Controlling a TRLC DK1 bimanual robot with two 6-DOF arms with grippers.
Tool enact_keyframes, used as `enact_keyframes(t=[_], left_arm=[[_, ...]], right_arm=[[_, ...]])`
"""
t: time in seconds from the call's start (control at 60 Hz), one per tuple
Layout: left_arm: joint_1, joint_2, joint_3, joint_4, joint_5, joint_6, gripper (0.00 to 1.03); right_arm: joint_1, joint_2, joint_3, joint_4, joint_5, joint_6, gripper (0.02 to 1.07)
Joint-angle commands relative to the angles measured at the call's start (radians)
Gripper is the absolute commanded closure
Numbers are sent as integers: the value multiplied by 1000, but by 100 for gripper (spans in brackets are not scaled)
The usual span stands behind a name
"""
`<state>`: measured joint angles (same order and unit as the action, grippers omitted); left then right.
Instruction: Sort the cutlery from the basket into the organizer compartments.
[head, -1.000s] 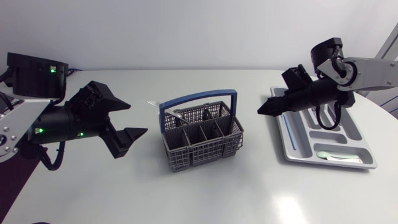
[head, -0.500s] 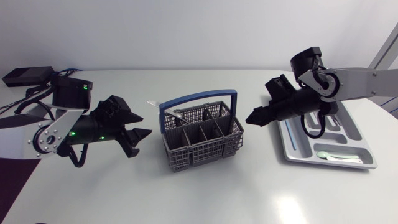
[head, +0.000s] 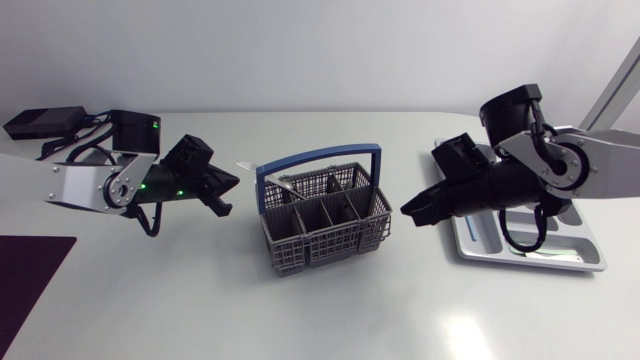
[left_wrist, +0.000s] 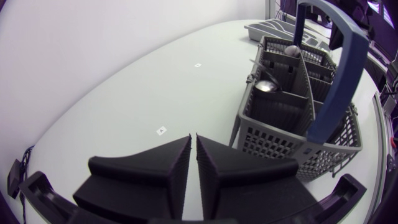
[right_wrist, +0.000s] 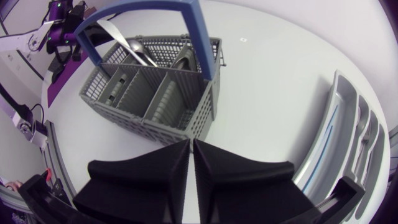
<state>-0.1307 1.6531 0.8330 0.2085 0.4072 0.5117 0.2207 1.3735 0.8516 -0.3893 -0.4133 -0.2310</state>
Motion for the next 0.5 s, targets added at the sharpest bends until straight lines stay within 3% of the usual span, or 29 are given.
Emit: enact_keyframes(t=[0.0, 0.317, 0.483], left_arm=[[16, 63, 60, 9, 21, -39, 100], [20, 226, 224, -58, 242, -91, 100], [11, 235, 224, -144, 383, -33, 100]], right_arm=[[26, -27, -40, -10, 11, 7, 100], [114, -14, -83, 33, 30, 21, 101], [123, 50, -66, 109, 50, 48, 101]])
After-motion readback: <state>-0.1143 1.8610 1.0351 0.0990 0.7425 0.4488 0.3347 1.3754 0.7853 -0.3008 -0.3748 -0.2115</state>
